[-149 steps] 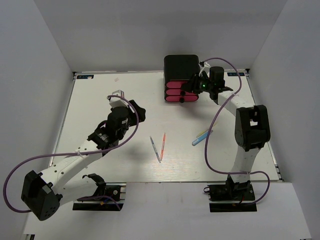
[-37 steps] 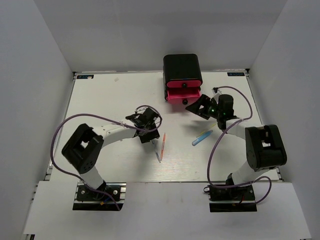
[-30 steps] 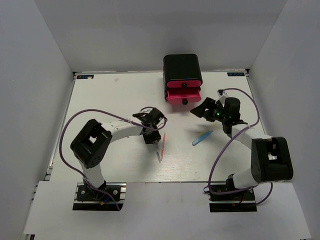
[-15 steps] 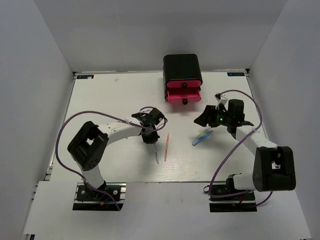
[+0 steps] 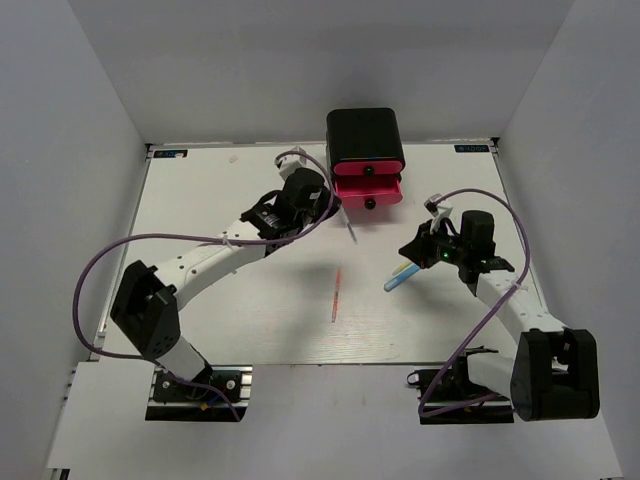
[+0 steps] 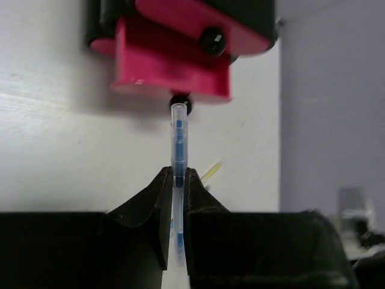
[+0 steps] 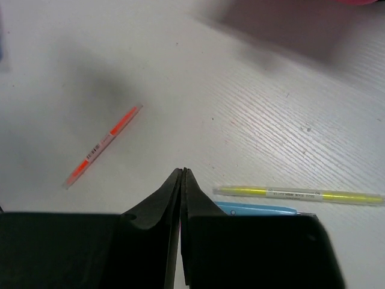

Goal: Sort the stationery into containers
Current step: Pick up the pen from the center of the board, then place the pen in the drawer.

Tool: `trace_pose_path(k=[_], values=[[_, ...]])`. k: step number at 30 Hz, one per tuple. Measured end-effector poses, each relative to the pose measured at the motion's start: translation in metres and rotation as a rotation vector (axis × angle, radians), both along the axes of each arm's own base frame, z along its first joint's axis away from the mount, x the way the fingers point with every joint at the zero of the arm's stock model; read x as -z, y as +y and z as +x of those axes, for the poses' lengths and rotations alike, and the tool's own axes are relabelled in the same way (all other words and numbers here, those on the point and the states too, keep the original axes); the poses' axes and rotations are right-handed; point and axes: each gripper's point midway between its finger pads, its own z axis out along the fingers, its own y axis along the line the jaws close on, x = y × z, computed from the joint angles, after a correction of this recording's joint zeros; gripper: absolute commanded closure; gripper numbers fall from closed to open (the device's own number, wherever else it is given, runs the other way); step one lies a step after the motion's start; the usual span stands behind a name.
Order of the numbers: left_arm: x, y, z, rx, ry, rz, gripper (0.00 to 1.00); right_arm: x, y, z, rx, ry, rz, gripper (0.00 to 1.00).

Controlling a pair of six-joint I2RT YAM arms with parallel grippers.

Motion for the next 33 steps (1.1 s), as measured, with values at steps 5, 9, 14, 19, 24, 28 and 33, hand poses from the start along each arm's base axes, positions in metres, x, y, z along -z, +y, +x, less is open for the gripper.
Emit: trace_pose_path(k=[5,9,14,19,24,28,33], values=[[-0.022,-0.014,0.046,-0.143,-0.150,-0.149,1.00,-0.004,-0.001,-0.003,-0.007,-0.031,-0.008,0.93],[-0.038,-0.023,0.087,-0.257,-0.269,-0.206,1.00,-0.007,-0.002,-0.007,-0.011,-0.059,-0.013,0.93],[-0.052,-0.030,0.122,-0.357,-0.390,-0.252,1.00,-0.003,-0.003,-0.013,-0.010,-0.059,-0.018,0.93],[-0.038,-0.037,0.139,-0.389,-0.436,-0.245,1.00,-0.001,-0.004,-0.016,-0.002,-0.064,-0.023,0.93],[-0.017,-0.042,0.148,-0.389,-0.441,-0.214,1.00,-0.003,-0.007,-0.016,0.011,-0.079,-0.029,0.93],[-0.014,-0.044,0.150,-0.387,-0.453,-0.214,1.00,0.000,-0.008,-0.017,0.018,-0.073,-0.032,0.93],[-0.019,-0.044,0.150,-0.389,-0.469,-0.229,1.00,0.000,-0.009,-0.017,0.022,-0.074,-0.034,0.93]])
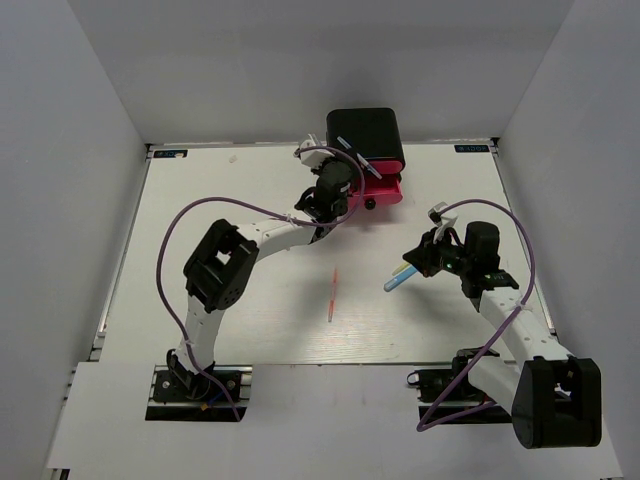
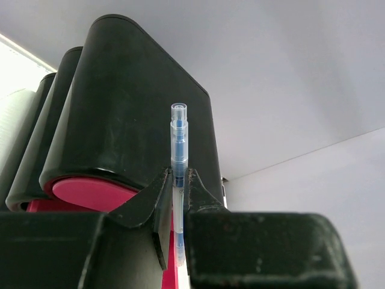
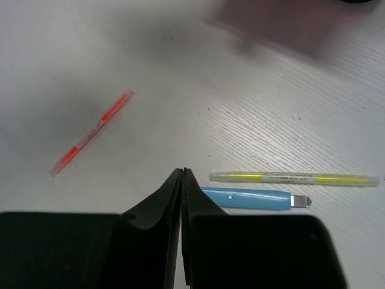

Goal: Sort the stationery into containers
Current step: Place the pen in the drawer.

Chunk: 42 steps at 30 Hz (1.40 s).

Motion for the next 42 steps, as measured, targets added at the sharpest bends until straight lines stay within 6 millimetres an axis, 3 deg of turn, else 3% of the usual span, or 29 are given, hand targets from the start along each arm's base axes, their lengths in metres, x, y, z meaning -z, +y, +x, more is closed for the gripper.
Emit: trace_pose_path(k=[13,32,42], values=[[0.031,-0.009,-0.006,0.022,0.030,0.032,1.00,0.001,-0.002,0.001,0.008,0.000,-0.003,0.93],[0.035,-0.017,-0.012,0.055,0.032,0.076,0.98,0.006,-0.003,-0.001,0.015,0.012,-0.006,0.91],[0.047,-0.019,-0.020,0.064,0.033,0.089,0.98,0.006,-0.003,-0.001,0.015,0.012,-0.005,0.91]])
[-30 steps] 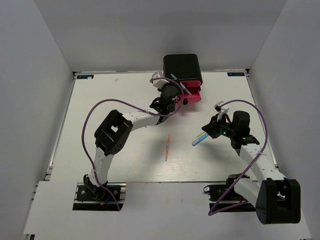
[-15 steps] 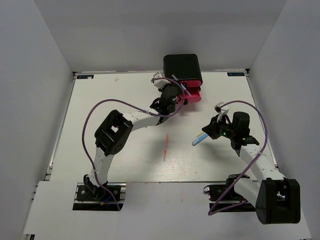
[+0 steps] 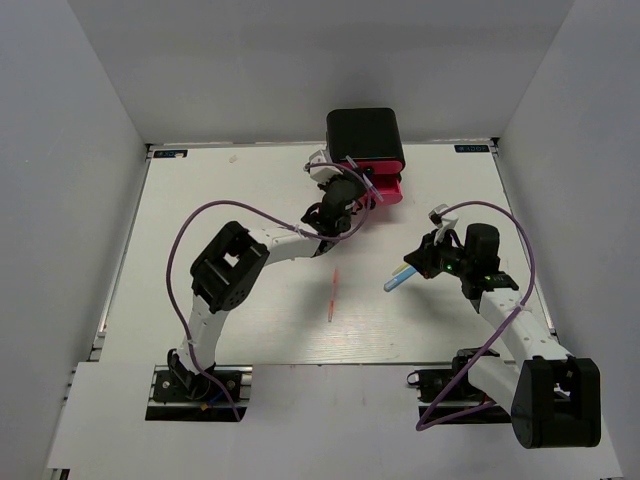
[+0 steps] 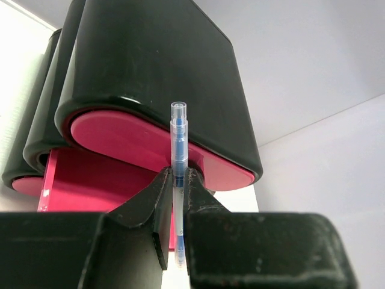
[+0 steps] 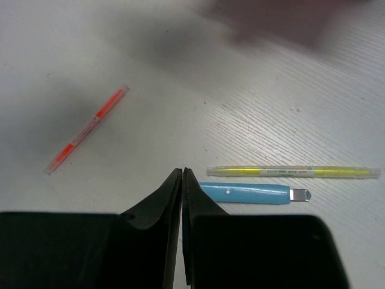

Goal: Sort the stationery into containers
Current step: Place the pen in the drawer.

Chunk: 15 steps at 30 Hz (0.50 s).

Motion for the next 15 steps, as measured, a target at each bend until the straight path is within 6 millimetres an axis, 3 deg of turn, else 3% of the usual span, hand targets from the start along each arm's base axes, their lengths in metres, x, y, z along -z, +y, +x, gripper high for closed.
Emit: trace_pose_path(k=[15], values=[[-0.033,0.011,0.004,-0.063,-0.114,-0.104,1.00,0.005,0.000,-0.003,-0.001,0.010,-0.001,0.91]])
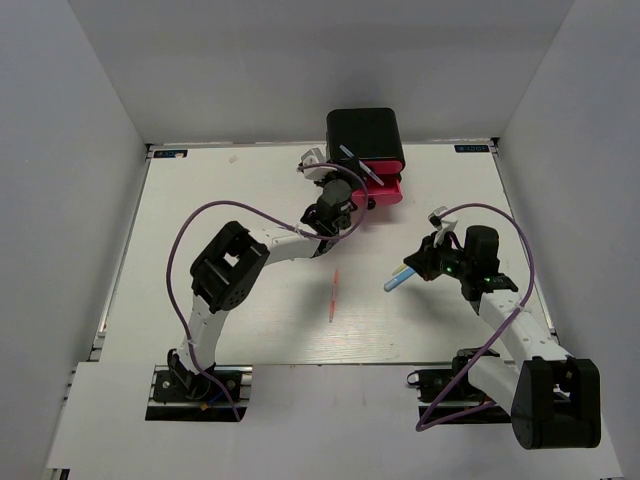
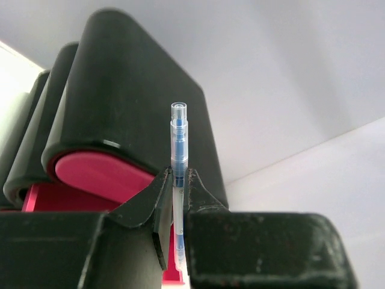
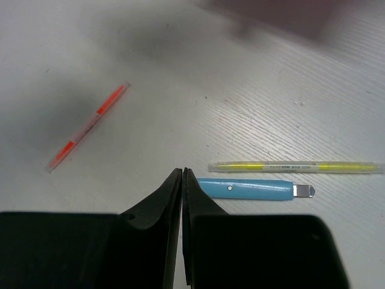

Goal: Sort the stationery into containers
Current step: Place the pen in the drawer.

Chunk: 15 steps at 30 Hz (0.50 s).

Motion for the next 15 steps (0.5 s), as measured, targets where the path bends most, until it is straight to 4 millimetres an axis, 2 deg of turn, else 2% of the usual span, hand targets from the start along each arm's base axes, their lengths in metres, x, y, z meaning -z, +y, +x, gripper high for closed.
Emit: trace_pose_path(k=[4,11,15], values=[[-0.006,0.003,0.002,-0.024,-0.038,-0.001,1.00,0.000,-0.001,0.000,0.001,-0.005,-0.003,0.91],[0.027,-0.003,0.010,-0.031,-0.020,0.090,1.00,-0.005,-0.002,0.001,0.000,-0.030,-0.010,0.91],[0.031,-0.004,0.009,-0.025,-0.018,0.116,1.00,-0.005,-0.003,0.001,0.000,-0.033,-0.012,0.91]])
